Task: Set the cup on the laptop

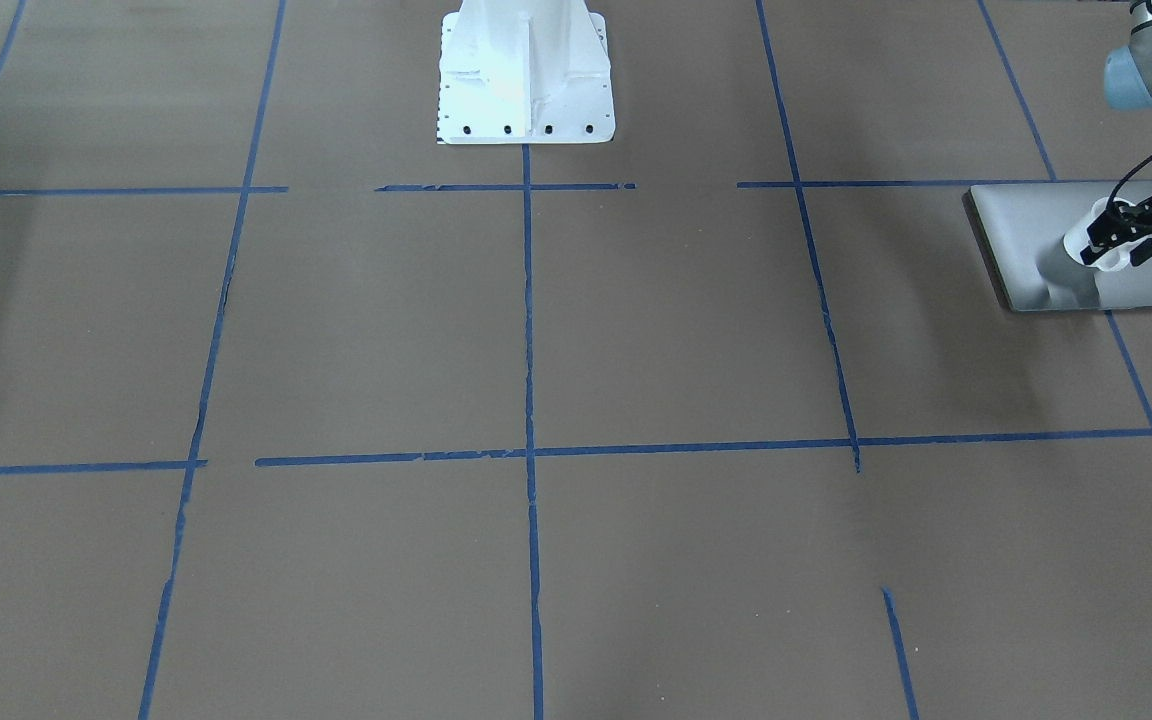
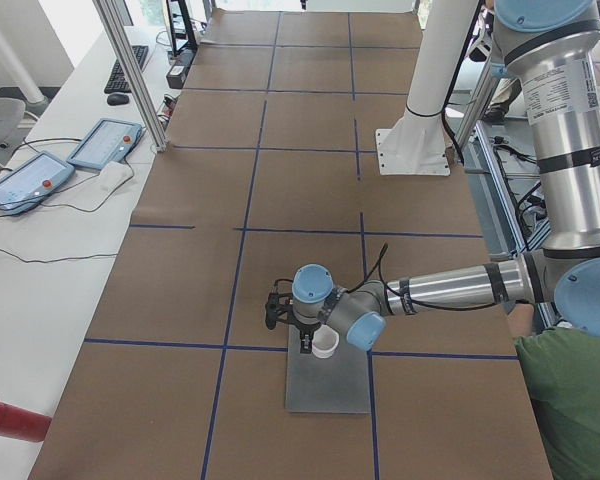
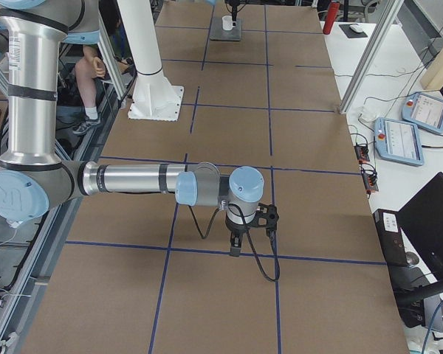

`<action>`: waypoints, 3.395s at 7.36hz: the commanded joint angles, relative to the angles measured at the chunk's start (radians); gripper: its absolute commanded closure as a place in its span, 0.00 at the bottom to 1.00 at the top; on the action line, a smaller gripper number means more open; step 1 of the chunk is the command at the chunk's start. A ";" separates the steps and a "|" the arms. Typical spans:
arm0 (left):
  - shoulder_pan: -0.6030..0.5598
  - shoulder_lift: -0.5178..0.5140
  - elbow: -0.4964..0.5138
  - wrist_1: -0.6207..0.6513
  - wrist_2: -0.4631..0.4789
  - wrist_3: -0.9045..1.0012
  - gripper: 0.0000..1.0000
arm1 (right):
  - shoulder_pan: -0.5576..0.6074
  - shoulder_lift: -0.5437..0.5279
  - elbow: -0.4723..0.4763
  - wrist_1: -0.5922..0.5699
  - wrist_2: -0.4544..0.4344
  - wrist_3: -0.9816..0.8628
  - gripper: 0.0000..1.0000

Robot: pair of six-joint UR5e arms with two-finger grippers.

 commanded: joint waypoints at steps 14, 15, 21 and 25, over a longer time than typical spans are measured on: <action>-0.440 -0.147 -0.162 0.799 -0.130 0.677 0.00 | 0.000 0.000 -0.001 0.001 0.000 0.000 0.00; -0.440 -0.147 -0.162 0.799 -0.130 0.677 0.00 | 0.000 0.000 -0.001 0.000 0.000 0.000 0.00; -0.440 -0.147 -0.156 0.802 -0.102 0.679 0.00 | 0.000 0.000 -0.001 0.000 0.000 0.000 0.00; -0.440 -0.144 -0.156 0.801 -0.054 0.676 0.00 | 0.000 0.000 0.000 0.001 0.000 0.000 0.00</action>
